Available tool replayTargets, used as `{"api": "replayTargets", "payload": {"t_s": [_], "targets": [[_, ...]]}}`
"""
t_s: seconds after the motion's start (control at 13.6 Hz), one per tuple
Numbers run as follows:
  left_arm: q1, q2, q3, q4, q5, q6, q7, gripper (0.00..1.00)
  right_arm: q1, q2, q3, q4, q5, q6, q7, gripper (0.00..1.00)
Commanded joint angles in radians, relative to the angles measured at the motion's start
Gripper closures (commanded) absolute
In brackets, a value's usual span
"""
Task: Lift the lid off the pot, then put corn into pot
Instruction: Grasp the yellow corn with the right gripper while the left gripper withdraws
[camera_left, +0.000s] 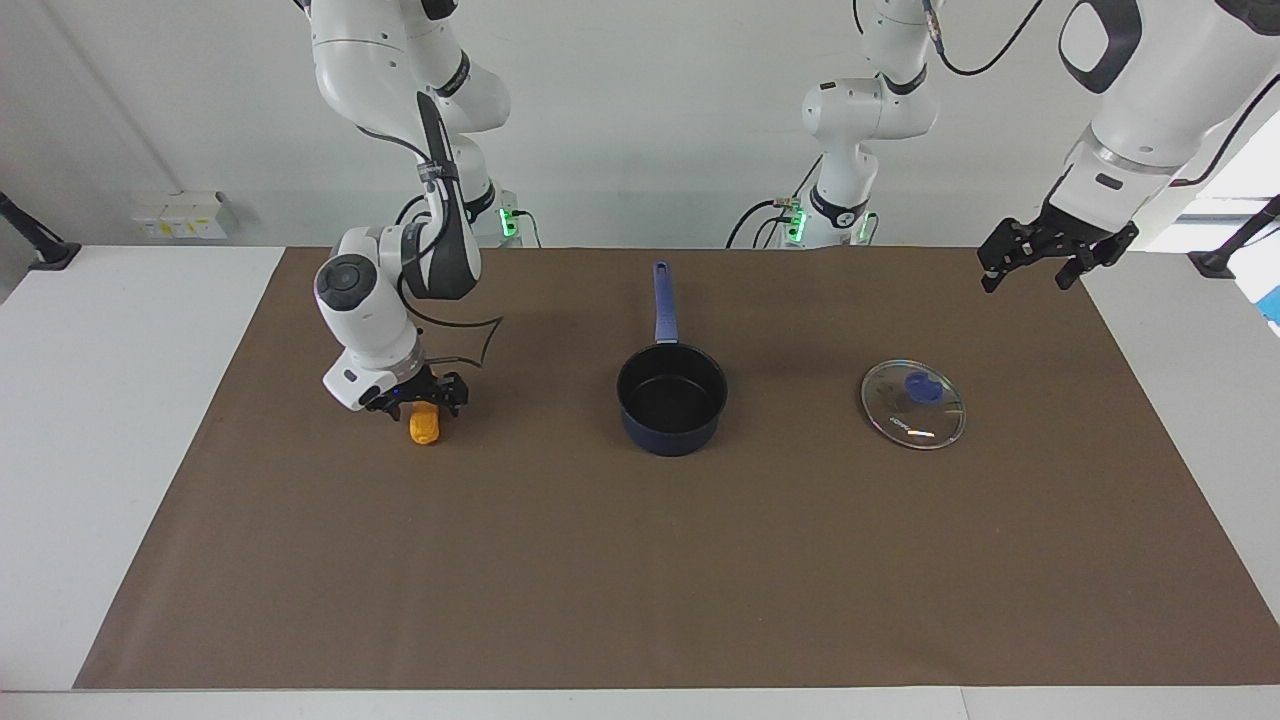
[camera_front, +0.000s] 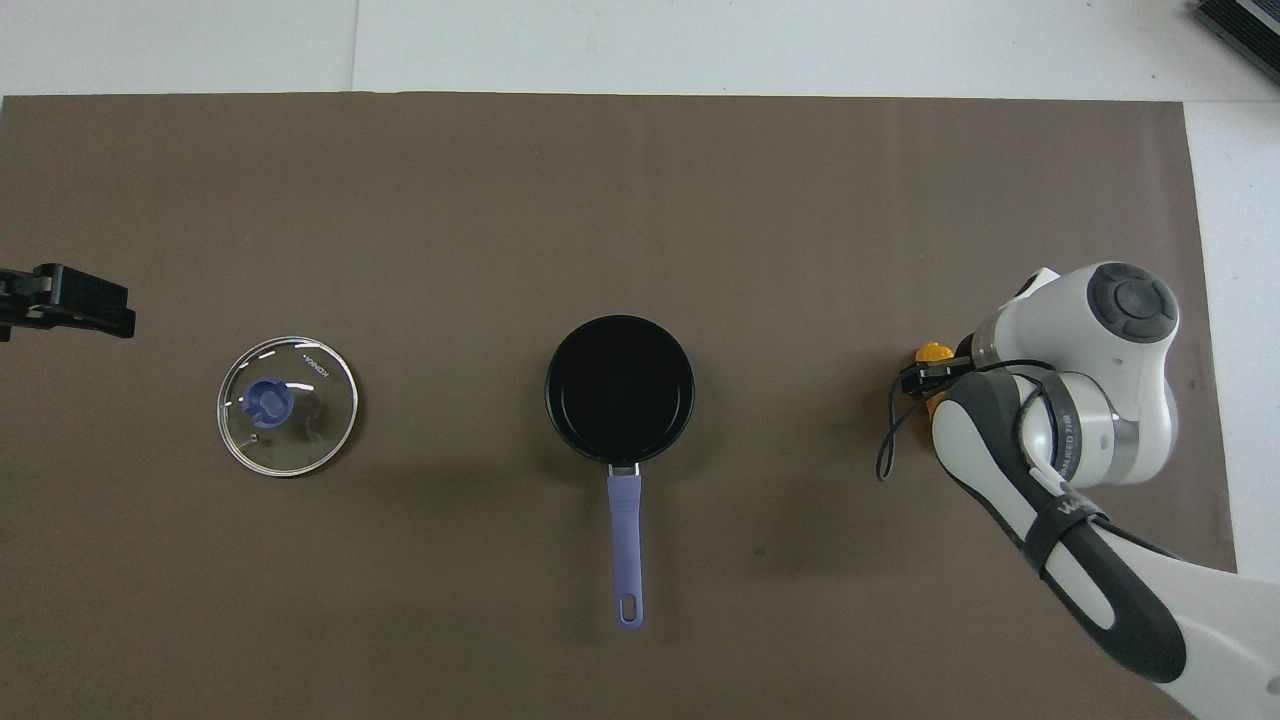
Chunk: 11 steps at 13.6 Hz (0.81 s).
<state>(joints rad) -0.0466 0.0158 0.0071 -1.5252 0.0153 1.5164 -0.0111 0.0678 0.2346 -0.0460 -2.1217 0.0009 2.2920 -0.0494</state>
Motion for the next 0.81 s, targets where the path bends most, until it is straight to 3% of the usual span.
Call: {"api": "replayTargets", "payload": {"t_s": [0.0, 0.29, 0.74], "targets": [[-0.006, -0.072, 0.004, -0.108, -0.011, 0.040, 0.007, 0.00, -0.013, -0.006, 0.008, -0.017, -0.013, 0.026, -0.012, 1.00], [-0.009, -0.069, 0.004, -0.105, -0.012, 0.057, 0.028, 0.00, -0.013, 0.000, 0.006, 0.049, -0.018, -0.021, -0.007, 1.00], [-0.007, -0.068, 0.004, -0.101, -0.018, 0.059, 0.025, 0.00, 0.070, -0.009, 0.006, 0.362, -0.021, -0.297, 0.238, 1.00]]}}
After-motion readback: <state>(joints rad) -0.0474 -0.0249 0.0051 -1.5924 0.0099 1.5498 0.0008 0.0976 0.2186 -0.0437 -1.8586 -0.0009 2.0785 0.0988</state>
